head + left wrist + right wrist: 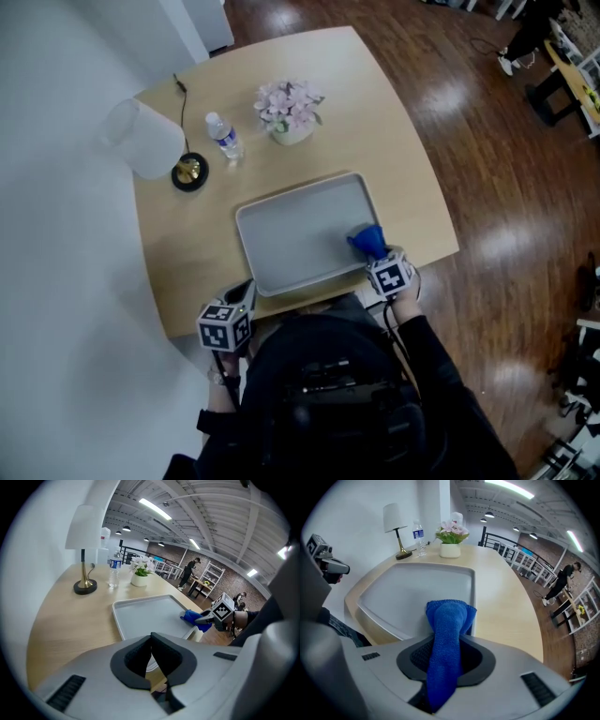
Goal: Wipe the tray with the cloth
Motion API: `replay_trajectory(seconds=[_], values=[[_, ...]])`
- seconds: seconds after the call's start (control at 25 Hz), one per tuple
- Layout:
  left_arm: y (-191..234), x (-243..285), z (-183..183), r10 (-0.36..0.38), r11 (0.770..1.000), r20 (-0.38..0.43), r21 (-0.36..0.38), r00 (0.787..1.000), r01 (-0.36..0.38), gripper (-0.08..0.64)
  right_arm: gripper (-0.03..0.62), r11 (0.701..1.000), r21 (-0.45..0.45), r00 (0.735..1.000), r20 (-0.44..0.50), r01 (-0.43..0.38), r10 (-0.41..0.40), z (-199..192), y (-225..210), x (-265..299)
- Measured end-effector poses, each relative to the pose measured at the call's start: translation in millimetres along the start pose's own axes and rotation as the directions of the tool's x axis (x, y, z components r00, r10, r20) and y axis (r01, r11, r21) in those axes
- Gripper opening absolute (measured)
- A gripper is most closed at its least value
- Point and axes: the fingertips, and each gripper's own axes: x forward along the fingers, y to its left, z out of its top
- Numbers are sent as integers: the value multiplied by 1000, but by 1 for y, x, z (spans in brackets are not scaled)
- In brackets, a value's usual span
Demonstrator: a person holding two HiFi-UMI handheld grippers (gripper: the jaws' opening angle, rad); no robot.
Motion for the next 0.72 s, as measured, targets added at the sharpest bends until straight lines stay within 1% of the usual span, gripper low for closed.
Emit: replay_trajectory(seconds=[0.16, 0.24, 0.32, 0.56, 0.72], values=[[8, -4, -6, 3, 1000, 1, -14, 1000, -3, 0, 107, 998, -23, 999, -3, -55, 55, 10, 35, 4], [13, -7, -10, 5, 1000, 4, -23, 1000, -5, 0, 107, 994, -38, 995, 3, -104, 104, 17, 62, 7], [19, -12, -12, 8, 999, 12, -33, 1000, -8, 0, 107, 987, -77, 989, 3, -144, 145, 24, 92, 10], [38, -28, -23, 18, 999, 21, -47, 1000, -17, 0, 107, 950, -204, 971, -16, -237, 239, 44, 180, 16], [54, -41, -35, 26, 998, 23, -52, 999, -25, 0, 107, 927, -266, 963, -25, -264, 267, 55, 225, 20]])
